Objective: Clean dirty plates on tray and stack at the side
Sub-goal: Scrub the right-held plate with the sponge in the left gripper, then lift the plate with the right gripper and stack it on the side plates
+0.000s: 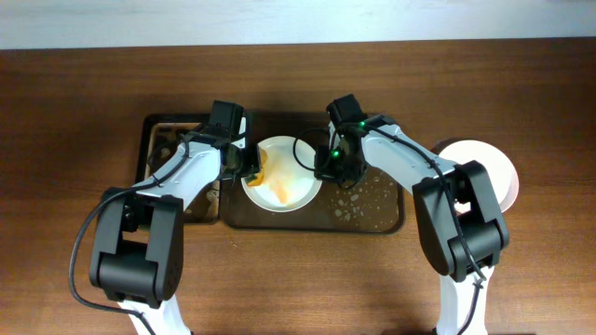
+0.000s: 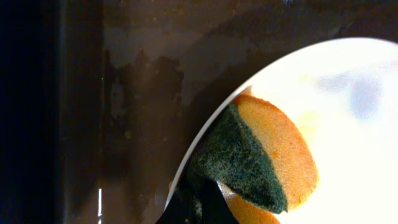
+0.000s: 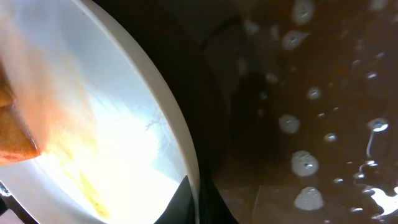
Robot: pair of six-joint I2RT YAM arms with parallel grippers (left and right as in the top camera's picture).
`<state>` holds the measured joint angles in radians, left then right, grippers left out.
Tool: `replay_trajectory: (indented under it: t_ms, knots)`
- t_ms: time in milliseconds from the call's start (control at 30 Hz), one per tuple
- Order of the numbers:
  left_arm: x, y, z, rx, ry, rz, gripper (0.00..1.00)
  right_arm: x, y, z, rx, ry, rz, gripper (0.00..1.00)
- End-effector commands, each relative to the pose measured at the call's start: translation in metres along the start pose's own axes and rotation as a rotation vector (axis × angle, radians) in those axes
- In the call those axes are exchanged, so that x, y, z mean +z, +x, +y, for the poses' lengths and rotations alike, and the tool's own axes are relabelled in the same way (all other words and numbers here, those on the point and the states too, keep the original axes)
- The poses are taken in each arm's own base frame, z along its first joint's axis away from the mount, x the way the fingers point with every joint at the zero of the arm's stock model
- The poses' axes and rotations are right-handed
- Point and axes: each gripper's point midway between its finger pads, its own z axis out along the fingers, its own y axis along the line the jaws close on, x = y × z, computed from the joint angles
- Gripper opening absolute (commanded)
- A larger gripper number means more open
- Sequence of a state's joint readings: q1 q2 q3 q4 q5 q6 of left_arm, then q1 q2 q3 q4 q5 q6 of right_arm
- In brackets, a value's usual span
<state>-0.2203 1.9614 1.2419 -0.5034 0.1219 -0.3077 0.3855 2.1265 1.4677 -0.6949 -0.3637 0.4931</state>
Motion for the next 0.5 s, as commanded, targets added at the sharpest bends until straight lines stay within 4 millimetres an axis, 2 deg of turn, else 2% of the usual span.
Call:
replay_trajectory:
  t_ms: [0, 133, 233, 367, 467]
  knots:
    - [-0.011, -0.006, 0.022, 0.061, -0.083, -0.026, 0.00, 0.002, 0.000, -0.005, -0.004, 0.025, 0.000, 0.04]
    - [-0.051, -0.034, 0.005, 0.076, -0.040, -0.143, 0.00, 0.002, -0.001, -0.006, -0.004, 0.028, -0.002, 0.04]
    - [-0.076, -0.042, -0.010, 0.080, 0.029, -0.194, 0.00, 0.002, -0.001, -0.006, -0.004, 0.028, -0.002, 0.04]
    - [-0.085, -0.038, -0.010, 0.056, 0.030, -0.189, 0.00, 0.002, -0.001, -0.007, -0.004, 0.033, -0.003, 0.04]
    - [-0.086, -0.037, 0.006, 0.032, -0.023, -0.184, 0.00, 0.001, -0.004, -0.012, -0.034, 0.064, -0.021, 0.04]
